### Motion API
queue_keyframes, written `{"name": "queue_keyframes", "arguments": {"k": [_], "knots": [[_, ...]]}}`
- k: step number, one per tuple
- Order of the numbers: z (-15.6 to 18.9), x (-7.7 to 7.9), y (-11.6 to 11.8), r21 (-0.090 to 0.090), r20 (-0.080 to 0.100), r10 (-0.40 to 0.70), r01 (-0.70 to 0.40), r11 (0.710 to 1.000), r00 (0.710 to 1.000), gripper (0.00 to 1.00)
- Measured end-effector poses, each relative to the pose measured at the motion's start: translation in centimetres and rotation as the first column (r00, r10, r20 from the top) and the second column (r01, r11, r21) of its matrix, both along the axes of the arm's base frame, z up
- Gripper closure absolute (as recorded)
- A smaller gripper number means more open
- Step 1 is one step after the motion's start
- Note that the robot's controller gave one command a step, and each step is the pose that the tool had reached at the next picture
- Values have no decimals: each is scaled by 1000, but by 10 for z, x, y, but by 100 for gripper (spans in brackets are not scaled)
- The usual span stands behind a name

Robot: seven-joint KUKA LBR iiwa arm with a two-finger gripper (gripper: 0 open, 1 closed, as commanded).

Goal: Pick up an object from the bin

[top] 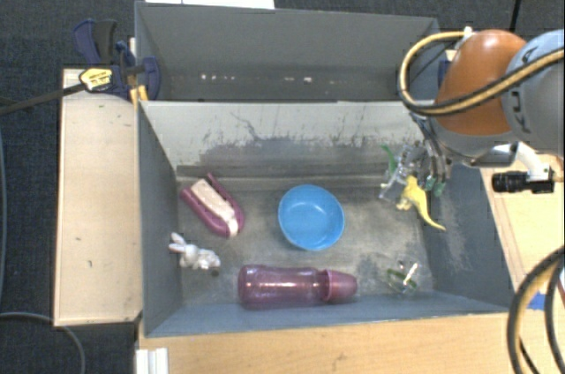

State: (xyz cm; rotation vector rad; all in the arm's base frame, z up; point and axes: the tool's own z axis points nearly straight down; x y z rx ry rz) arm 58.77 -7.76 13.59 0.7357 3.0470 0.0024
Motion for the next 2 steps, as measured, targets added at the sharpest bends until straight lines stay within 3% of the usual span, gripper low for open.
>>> {"name": "queue_keyframes", "arguments": {"k": [2], "knots": [[26,0,0,0,0,2,-2,1000,1000,100]]}}
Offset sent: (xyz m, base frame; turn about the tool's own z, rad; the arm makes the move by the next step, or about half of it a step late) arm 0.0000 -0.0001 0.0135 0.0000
